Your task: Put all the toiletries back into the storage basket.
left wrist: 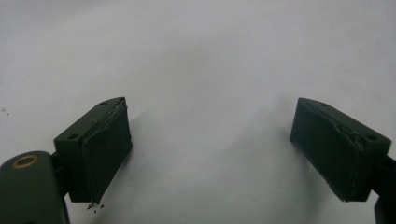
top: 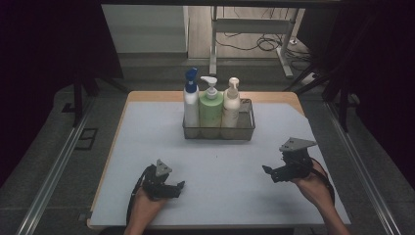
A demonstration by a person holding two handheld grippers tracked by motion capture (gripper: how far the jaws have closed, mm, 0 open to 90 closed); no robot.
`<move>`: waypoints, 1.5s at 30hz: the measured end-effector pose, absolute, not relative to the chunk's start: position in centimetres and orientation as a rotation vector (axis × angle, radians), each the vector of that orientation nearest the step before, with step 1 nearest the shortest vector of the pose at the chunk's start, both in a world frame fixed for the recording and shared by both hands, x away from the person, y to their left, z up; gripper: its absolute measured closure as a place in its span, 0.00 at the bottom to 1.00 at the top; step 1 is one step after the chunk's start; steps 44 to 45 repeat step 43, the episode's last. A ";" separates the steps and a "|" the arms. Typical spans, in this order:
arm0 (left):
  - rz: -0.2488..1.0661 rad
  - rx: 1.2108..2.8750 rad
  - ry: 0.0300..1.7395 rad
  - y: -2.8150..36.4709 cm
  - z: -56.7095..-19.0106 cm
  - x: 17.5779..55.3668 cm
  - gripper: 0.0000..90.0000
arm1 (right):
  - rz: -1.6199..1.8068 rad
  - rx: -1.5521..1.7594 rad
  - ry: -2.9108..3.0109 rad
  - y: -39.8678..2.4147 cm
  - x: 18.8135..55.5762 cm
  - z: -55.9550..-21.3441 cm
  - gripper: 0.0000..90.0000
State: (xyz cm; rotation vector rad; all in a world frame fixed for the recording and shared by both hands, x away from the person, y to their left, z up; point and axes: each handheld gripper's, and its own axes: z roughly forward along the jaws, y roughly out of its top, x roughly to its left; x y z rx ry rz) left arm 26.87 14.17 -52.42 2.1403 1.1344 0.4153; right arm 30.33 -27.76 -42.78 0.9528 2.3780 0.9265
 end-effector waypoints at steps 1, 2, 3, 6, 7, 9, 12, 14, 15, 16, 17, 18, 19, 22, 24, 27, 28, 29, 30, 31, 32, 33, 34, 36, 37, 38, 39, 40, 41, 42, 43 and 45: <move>0.415 2.140 1.134 14.2 -52.4 26.9 0.13 | 0.932 0.957 2.381 -27.9 30.2 -43.0 0.00; 0.416 2.140 1.134 14.2 -52.4 26.9 0.13 | 0.930 0.959 2.382 -27.9 30.1 -43.2 0.00; 0.416 2.145 1.131 14.2 -52.4 26.9 0.13 | 0.929 0.962 2.383 -28.0 30.0 -43.5 0.00; 0.416 2.145 1.131 14.2 -52.4 26.9 0.13 | 0.934 0.972 2.391 -28.1 29.7 -44.3 0.00; 0.416 2.145 1.131 14.2 -52.4 26.9 0.13 | 0.935 0.975 2.393 -28.1 29.6 -44.5 0.00; 0.416 2.145 1.131 14.2 -52.4 26.9 0.13 | 0.936 0.976 2.398 -28.1 29.4 -45.0 0.00; 0.416 2.145 1.131 14.2 -52.4 26.9 0.13 | 0.936 0.976 2.410 -28.1 29.1 -46.0 0.00; 0.416 2.144 1.132 14.2 -52.4 26.9 0.13 | 0.936 0.974 2.416 -28.0 28.9 -46.6 0.00; 0.416 2.144 1.132 14.2 -52.4 26.9 0.13 | 0.932 0.975 2.421 -28.0 28.8 -47.1 0.00; 0.416 2.144 1.132 14.2 -52.4 26.9 0.13 | 0.926 0.965 2.425 -28.0 28.8 -47.4 0.00; 0.416 2.144 1.132 14.2 -52.4 26.9 0.13 | 0.927 0.967 2.423 -27.9 28.7 -47.7 0.00; 0.416 2.144 1.132 14.2 -52.4 26.9 0.13 | 0.928 0.968 2.425 -27.9 28.6 -47.9 0.00; 0.416 2.144 1.131 14.2 -52.4 26.9 0.13 | 0.926 0.968 2.425 -27.9 28.5 -48.3 0.00; 0.417 2.144 1.131 14.2 -52.4 26.9 0.13 | 0.923 0.974 2.429 -27.8 28.3 -49.2 0.00; 0.417 2.144 1.131 14.2 -52.4 26.9 0.13 | 0.921 0.976 2.433 -27.8 28.2 -49.7 0.00; 0.417 2.144 1.131 14.2 -52.4 26.9 0.13 | 0.930 0.994 2.435 -27.8 28.1 -50.6 0.00; 0.417 2.144 1.131 14.2 -52.4 26.9 0.13 | 0.929 1.001 2.437 -27.8 28.0 -50.8 0.00; 0.417 2.144 1.131 14.2 -52.4 26.9 0.13 | 0.931 1.010 2.437 -27.8 28.0 -51.0 0.00; 0.417 2.144 1.131 14.2 -52.4 26.9 0.13 | 0.930 1.010 2.437 -27.8 27.9 -51.1 0.00; 0.417 2.144 1.131 14.2 -52.4 26.9 0.13 | 0.935 1.018 2.438 -27.8 27.9 -51.3 0.00; 0.417 2.144 1.131 14.2 -52.4 26.9 0.13 | 0.935 1.018 2.439 -27.8 27.9 -51.4 0.00; 0.417 2.144 1.131 14.2 -52.4 26.9 0.13 | 0.935 1.026 2.437 -27.8 27.8 -51.6 0.00; 0.417 2.144 1.131 14.2 -52.4 26.9 0.13 | 0.932 1.028 2.440 -27.8 27.8 -51.7 0.00; 0.417 2.144 1.131 14.2 -52.4 26.9 0.13 | 0.958 1.051 2.432 -28.0 27.8 -52.0 0.00; 0.417 2.144 1.131 14.2 -52.4 26.9 0.13 | 0.964 1.063 2.435 -28.1 27.8 -52.1 0.00; 0.417 2.144 1.131 14.2 -52.4 26.9 0.13 | 0.964 1.065 2.437 -28.1 27.9 -52.1 0.00; 0.417 2.144 1.131 14.2 -52.4 26.9 0.13 | 0.964 1.065 2.439 -28.1 27.9 -52.1 0.00; 0.417 2.144 1.131 14.2 -52.4 26.9 0.13 | 0.968 1.075 2.444 -28.1 28.0 -52.1 0.00; 0.416 2.145 1.131 14.2 -52.4 26.9 0.13 | 0.972 1.082 2.445 -28.2 28.0 -52.1 0.00; 0.416 2.145 1.131 14.2 -52.4 26.9 0.13 | 0.970 1.078 2.444 -28.2 28.0 -52.2 0.00; 0.415 2.145 1.131 14.2 -52.4 26.9 0.13 | 0.972 1.078 2.442 -28.2 27.9 -52.2 0.00; 0.415 2.145 1.131 14.2 -52.4 26.9 0.13 | 0.972 1.078 2.442 -28.2 27.9 -52.2 0.00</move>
